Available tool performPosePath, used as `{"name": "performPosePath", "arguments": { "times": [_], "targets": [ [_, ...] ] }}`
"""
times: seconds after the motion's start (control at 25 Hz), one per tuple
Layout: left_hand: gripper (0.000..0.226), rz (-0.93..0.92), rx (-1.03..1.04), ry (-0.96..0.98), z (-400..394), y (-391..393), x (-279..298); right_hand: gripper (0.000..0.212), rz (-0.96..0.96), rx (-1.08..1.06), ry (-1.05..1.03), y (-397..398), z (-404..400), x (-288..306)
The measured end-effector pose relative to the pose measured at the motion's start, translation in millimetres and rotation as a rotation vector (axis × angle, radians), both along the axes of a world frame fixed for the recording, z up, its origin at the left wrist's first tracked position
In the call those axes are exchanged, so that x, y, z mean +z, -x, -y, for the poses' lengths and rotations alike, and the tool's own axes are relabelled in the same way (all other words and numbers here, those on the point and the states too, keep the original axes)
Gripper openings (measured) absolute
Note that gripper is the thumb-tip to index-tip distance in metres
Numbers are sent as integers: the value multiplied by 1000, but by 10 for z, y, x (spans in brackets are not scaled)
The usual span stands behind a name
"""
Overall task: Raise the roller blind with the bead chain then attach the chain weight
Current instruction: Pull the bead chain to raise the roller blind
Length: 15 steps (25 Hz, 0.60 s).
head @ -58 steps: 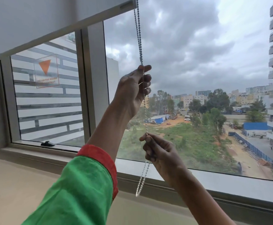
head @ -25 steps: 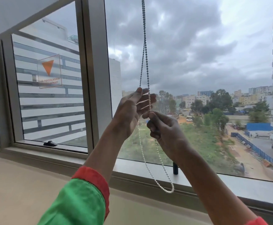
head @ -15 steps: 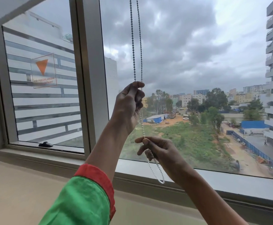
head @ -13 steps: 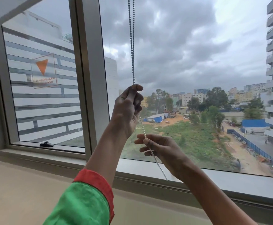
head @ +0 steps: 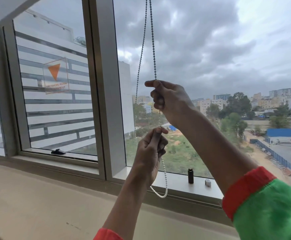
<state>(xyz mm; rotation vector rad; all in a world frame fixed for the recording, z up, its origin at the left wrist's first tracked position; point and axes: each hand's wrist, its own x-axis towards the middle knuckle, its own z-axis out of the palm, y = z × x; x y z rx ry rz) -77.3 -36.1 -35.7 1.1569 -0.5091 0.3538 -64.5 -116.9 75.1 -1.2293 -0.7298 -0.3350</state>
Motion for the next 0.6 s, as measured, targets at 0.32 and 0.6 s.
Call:
{"name": "performPosePath", "arguments": {
  "times": [0.32,0.6],
  "targets": [
    [29,-38,174,-160,-96,-177,322,20,19,-64,-50,-111,11,-467],
    [26,73,74,79,-125,-150,970,24,2,-13,24,-194,49,-1233]
  ]
}}
